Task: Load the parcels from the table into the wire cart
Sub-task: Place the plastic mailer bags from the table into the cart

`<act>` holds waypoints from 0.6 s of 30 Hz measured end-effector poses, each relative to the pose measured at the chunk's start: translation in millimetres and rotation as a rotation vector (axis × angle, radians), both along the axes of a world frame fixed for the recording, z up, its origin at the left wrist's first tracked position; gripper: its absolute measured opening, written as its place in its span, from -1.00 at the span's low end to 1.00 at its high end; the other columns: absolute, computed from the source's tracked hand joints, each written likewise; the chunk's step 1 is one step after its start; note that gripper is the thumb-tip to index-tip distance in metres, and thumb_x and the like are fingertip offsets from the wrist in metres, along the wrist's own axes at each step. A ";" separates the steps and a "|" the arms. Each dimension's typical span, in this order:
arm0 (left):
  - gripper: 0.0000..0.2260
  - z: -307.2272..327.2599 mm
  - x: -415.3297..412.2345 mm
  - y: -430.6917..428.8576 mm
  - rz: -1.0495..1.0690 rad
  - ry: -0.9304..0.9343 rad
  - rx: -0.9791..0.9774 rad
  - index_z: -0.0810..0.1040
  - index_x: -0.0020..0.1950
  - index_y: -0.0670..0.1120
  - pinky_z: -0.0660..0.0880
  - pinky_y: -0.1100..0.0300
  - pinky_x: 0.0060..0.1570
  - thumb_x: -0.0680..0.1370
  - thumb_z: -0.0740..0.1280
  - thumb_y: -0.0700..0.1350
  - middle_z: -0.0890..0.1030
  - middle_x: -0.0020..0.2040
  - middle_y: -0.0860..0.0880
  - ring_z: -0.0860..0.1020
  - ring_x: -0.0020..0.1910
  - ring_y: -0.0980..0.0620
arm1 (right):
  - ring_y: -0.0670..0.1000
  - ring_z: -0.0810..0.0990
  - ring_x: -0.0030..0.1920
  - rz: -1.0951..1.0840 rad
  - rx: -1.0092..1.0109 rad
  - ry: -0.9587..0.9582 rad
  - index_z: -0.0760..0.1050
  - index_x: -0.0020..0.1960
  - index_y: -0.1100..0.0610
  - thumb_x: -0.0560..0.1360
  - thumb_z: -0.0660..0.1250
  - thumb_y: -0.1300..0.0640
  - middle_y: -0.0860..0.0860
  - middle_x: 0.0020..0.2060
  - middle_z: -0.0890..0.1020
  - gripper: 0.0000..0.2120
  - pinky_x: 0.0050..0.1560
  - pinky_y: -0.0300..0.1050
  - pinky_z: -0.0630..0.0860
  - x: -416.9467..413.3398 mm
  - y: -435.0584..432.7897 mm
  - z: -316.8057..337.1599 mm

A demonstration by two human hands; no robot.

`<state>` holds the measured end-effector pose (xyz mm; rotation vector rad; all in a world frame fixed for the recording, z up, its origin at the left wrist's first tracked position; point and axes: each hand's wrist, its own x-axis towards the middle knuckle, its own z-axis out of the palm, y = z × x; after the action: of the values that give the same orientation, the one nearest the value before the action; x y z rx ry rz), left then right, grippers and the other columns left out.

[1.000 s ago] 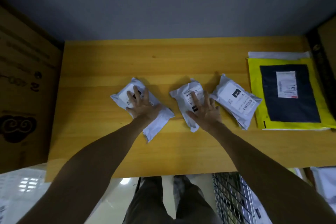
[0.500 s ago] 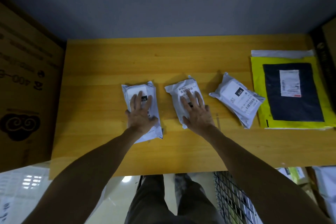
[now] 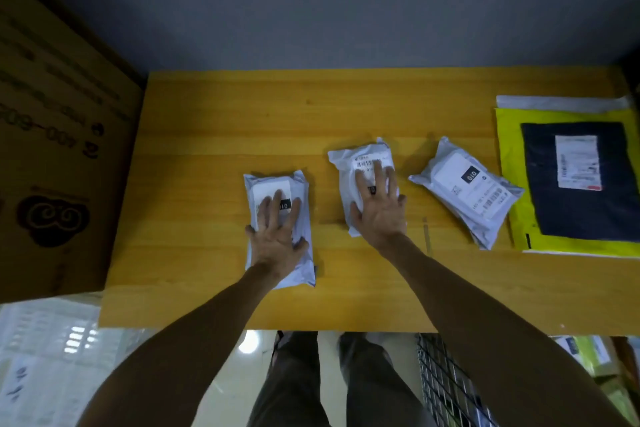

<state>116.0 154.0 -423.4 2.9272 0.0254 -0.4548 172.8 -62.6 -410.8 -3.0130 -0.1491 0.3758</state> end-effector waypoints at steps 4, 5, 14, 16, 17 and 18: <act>-0.22 7.3 3.8 1.3 0.030 0.012 -0.024 0.18 0.58 0.14 0.35 -0.31 0.20 0.42 0.43 0.14 0.04 0.61 -0.04 -0.02 0.54 -0.10 | 0.34 0.21 0.49 0.030 0.014 0.033 0.27 0.53 0.07 0.42 0.42 -0.05 0.23 0.52 0.22 -0.26 0.03 0.32 0.51 -8.8 -7.0 3.6; -0.23 12.0 5.7 1.3 0.017 0.013 -0.039 0.23 0.57 0.13 0.36 -0.30 0.19 0.39 0.44 0.14 0.08 0.61 -0.06 0.02 0.53 -0.11 | 0.35 0.29 0.45 0.039 0.013 0.056 0.34 0.50 0.08 0.37 0.46 -0.04 0.24 0.49 0.29 -0.26 -0.04 0.31 0.54 -12.3 -9.9 7.3; -0.32 98.7 20.2 5.5 -0.020 0.163 0.100 0.20 0.56 0.18 0.25 -0.19 0.33 0.48 0.35 0.21 0.03 0.60 -0.02 0.00 0.55 -0.10 | 0.15 -0.04 0.56 0.041 0.006 0.201 0.00 0.59 -0.03 0.61 0.16 -0.09 0.07 0.57 -0.03 -0.37 0.30 0.22 0.36 -26.3 -12.4 70.1; -0.33 117.8 24.8 9.8 -0.014 0.163 0.131 0.21 0.55 0.17 0.24 -0.21 0.34 0.49 0.34 0.24 0.01 0.61 -0.02 -0.01 0.56 -0.11 | 0.15 0.02 0.53 0.033 0.104 0.278 0.08 0.57 -0.04 0.60 0.20 -0.08 0.06 0.55 0.05 -0.39 0.31 0.22 0.37 -18.9 -9.3 84.6; -0.34 128.4 26.9 12.5 -0.005 0.158 0.139 0.21 0.55 0.16 0.24 -0.22 0.34 0.50 0.33 0.25 -0.01 0.61 -0.01 -0.02 0.56 -0.11 | 0.16 0.05 0.52 0.035 0.132 0.286 0.11 0.57 -0.04 0.59 0.22 -0.09 0.06 0.54 0.09 -0.40 0.31 0.22 0.37 -17.2 -7.6 93.6; -0.34 138.5 30.1 14.3 0.004 0.154 0.137 0.20 0.55 0.15 0.24 -0.24 0.35 0.51 0.32 0.26 -0.03 0.62 -0.01 -0.04 0.56 -0.12 | 0.17 0.08 0.51 0.036 0.146 0.267 0.12 0.56 -0.03 0.59 0.23 -0.09 0.06 0.53 0.12 -0.40 0.32 0.21 0.38 -15.5 -6.3 102.3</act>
<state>146.1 168.3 -285.0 3.0169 0.0855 -0.7035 157.2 -68.9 -308.5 -2.7867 -0.1990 0.7313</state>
